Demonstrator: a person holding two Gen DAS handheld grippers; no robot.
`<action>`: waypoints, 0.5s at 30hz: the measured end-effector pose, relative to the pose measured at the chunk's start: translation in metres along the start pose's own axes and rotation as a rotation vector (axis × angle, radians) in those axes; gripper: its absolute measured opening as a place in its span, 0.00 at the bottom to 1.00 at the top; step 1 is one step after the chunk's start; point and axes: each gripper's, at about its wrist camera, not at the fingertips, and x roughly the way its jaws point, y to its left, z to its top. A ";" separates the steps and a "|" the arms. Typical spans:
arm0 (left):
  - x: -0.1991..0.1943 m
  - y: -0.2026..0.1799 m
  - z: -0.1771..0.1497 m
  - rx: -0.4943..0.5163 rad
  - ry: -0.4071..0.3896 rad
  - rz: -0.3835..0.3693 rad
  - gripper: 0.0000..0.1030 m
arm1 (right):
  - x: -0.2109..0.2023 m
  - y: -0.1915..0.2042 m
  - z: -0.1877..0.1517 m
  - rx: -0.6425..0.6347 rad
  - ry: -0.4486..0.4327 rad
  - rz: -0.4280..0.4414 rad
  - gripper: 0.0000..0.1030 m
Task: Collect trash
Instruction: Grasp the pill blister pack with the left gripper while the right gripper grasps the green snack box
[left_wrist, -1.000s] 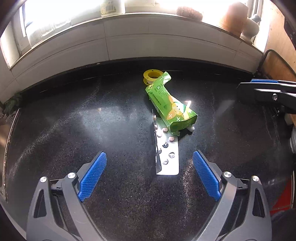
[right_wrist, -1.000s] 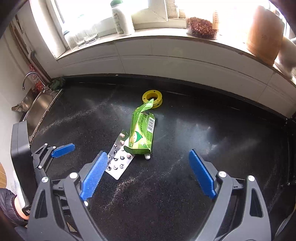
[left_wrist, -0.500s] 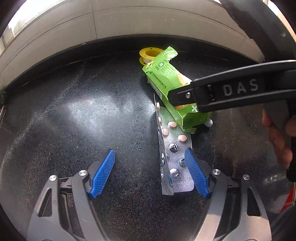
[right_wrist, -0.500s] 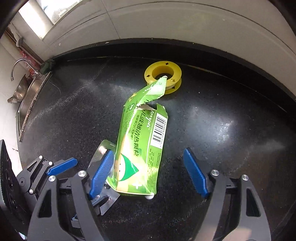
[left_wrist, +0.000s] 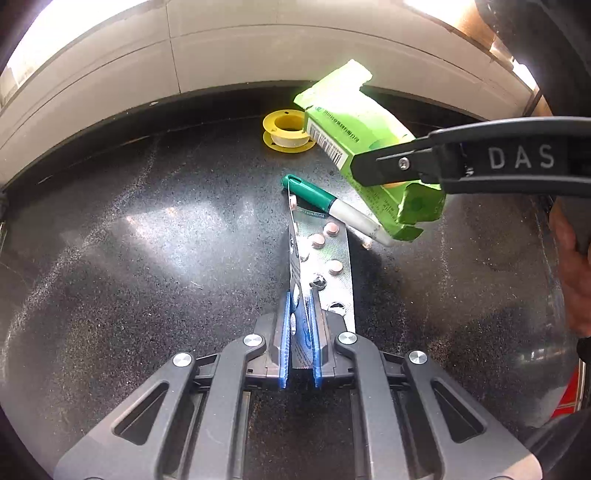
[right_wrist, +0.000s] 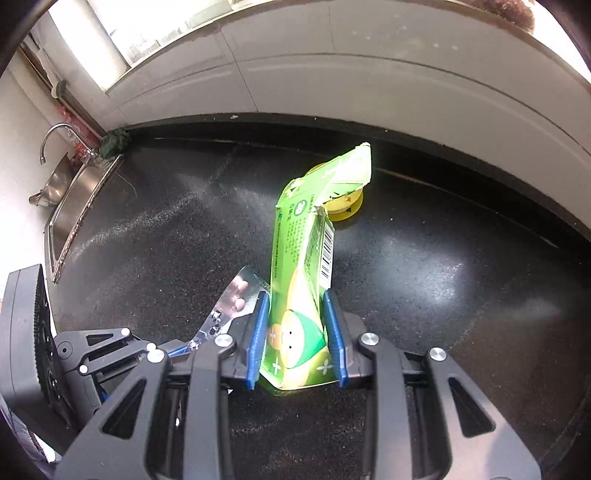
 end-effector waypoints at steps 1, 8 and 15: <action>-0.004 0.000 0.000 0.000 -0.005 0.001 0.09 | -0.007 0.000 -0.001 0.002 -0.009 -0.004 0.29; -0.046 0.001 -0.008 -0.036 -0.043 0.032 0.09 | -0.052 0.005 -0.019 -0.005 -0.065 -0.032 0.29; -0.080 -0.008 -0.033 -0.060 -0.068 0.073 0.09 | -0.080 0.001 -0.051 0.013 -0.091 -0.054 0.29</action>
